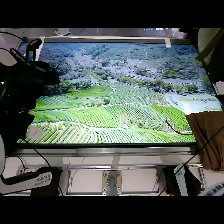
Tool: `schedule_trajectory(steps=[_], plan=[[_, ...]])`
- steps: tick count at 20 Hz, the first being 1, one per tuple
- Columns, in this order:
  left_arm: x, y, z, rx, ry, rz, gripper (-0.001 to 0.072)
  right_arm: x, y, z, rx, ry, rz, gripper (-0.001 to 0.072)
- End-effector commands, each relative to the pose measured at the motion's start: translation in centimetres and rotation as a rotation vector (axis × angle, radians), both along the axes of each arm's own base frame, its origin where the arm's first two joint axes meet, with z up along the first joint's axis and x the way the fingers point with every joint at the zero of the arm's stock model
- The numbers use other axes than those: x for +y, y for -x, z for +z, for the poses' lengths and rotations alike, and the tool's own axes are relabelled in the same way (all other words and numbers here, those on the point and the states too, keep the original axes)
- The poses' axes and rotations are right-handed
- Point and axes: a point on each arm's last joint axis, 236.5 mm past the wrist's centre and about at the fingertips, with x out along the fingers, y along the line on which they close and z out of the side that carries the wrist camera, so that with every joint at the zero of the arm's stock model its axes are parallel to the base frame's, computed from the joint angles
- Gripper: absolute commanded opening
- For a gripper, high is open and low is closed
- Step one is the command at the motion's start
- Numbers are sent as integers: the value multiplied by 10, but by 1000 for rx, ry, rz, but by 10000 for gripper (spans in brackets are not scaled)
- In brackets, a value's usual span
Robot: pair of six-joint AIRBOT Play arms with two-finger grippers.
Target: Fold the clothes and pants, and hang the long-sleeved shirts on hangers.
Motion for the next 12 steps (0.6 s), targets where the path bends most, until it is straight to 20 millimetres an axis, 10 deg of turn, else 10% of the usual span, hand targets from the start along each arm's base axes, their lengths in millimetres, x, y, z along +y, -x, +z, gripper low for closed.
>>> schedule_trajectory(steps=[1, 12], plan=[[1, 14, 22, -20, 10, 38, 26, 113, -2, 3, -53, 116, 394, 12], [-1, 31, 17, 44, 5, 10, 26, 157, 31, -33, 92, 218, 609, 14]])
